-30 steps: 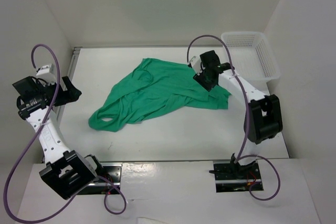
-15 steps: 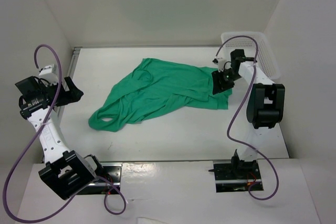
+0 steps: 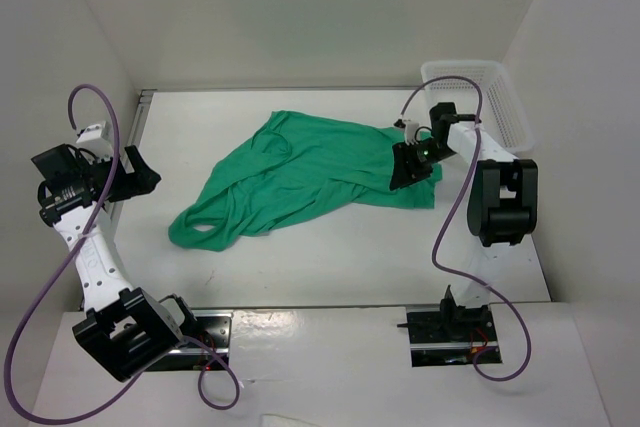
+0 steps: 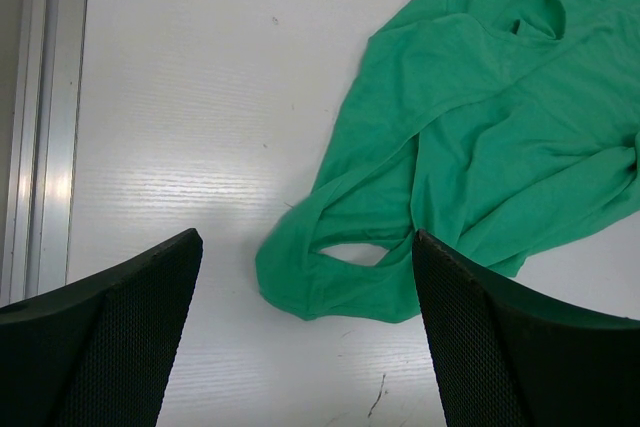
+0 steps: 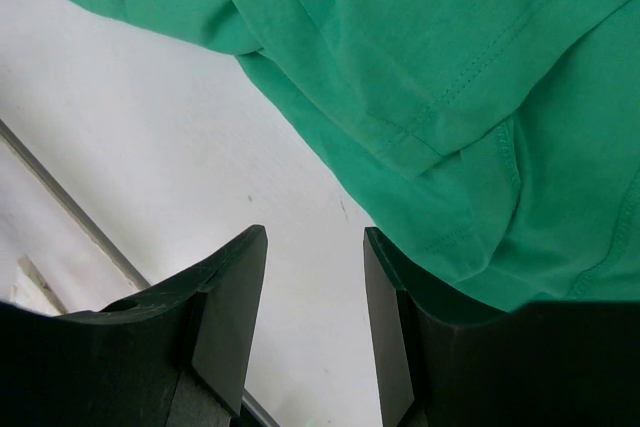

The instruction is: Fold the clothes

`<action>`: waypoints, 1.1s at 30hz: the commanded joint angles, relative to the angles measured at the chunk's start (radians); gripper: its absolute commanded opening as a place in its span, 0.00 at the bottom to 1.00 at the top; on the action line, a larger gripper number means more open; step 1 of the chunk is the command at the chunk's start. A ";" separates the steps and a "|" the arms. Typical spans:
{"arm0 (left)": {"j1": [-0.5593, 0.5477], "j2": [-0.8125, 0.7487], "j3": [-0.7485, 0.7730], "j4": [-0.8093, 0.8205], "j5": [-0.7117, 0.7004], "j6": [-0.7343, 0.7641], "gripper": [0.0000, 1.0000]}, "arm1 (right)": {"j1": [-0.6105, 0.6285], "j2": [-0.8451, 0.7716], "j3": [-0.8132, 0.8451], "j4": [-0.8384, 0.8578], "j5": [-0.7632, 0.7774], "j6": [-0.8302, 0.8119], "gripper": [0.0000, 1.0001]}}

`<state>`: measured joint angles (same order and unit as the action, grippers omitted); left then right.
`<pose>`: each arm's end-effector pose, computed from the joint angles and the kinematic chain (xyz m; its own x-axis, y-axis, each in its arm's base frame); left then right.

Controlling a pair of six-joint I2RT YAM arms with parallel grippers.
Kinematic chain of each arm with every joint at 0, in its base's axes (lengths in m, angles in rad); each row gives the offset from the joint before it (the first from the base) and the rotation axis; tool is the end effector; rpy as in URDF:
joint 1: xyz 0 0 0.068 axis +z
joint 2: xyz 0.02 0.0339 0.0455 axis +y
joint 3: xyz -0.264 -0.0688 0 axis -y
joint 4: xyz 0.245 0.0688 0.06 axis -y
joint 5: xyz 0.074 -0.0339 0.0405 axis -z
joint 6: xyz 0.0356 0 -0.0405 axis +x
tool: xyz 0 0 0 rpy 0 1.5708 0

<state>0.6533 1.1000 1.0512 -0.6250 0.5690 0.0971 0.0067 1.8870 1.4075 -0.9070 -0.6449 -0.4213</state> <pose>0.1936 0.1240 0.3319 -0.5104 -0.2878 -0.8104 -0.1288 0.9573 -0.2588 0.3658 0.0239 0.2039 -0.8498 -0.3325 -0.4089 -0.5074 0.7259 0.4643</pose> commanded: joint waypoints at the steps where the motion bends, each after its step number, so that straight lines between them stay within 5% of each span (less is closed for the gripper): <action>1: -0.003 -0.011 -0.005 0.022 0.000 -0.019 0.92 | -0.010 -0.003 -0.005 0.003 -0.041 0.012 0.51; 33: -0.003 -0.011 -0.005 0.022 -0.009 -0.019 0.92 | -0.068 0.138 0.022 0.171 -0.068 0.061 0.50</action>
<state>0.6533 1.1000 1.0512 -0.6239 0.5545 0.0971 -0.0547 2.0064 1.4078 -0.7784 -0.6960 -0.3683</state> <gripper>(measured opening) 0.915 0.504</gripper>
